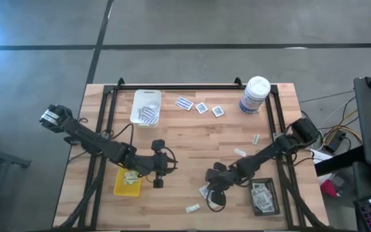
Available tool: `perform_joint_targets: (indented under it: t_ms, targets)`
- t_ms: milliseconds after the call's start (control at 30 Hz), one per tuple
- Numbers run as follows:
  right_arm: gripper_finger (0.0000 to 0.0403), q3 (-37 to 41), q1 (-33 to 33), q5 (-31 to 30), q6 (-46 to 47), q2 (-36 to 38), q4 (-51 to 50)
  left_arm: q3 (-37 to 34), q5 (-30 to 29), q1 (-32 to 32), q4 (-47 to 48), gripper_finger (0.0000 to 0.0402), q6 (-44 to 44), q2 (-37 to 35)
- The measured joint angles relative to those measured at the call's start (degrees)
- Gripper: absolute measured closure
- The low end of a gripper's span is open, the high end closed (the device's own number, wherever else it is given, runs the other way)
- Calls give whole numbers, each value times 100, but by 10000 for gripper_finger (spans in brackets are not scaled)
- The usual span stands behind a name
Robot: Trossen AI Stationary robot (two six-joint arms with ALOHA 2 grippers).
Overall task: Pick & Place First Aid Supplies
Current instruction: Put the towelette pack into the black bin
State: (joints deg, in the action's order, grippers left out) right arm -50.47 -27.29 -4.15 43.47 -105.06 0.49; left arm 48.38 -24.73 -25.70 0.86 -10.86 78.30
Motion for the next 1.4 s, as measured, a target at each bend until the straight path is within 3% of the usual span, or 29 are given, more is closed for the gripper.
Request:
perform_joint_targets:
  t_ms: [433, 633, 933, 1167, 1400]
  targets:
    - [394, 229, 676, -1423, 768, -2, 42, -390, -3, 20, -291, 300, -117, 5]
    - [394, 225, 1015, -1422, 1023, -7, 41, -1096, 0, 23, -1462, 300, -17, 5]
    - [394, 229, 1178, -1385, 1400, -17, 157, -1884, 27, 209, -2653, 300, 1180, 6]
    - [394, 233, 1199, -1377, 1505, -22, 269, -1911, 66, 374, -2667, 300, 2171, 128]
    - [394, 233, 1213, -1361, 1511, -22, 284, -1438, 85, 383, -2669, 292, 3141, 858]
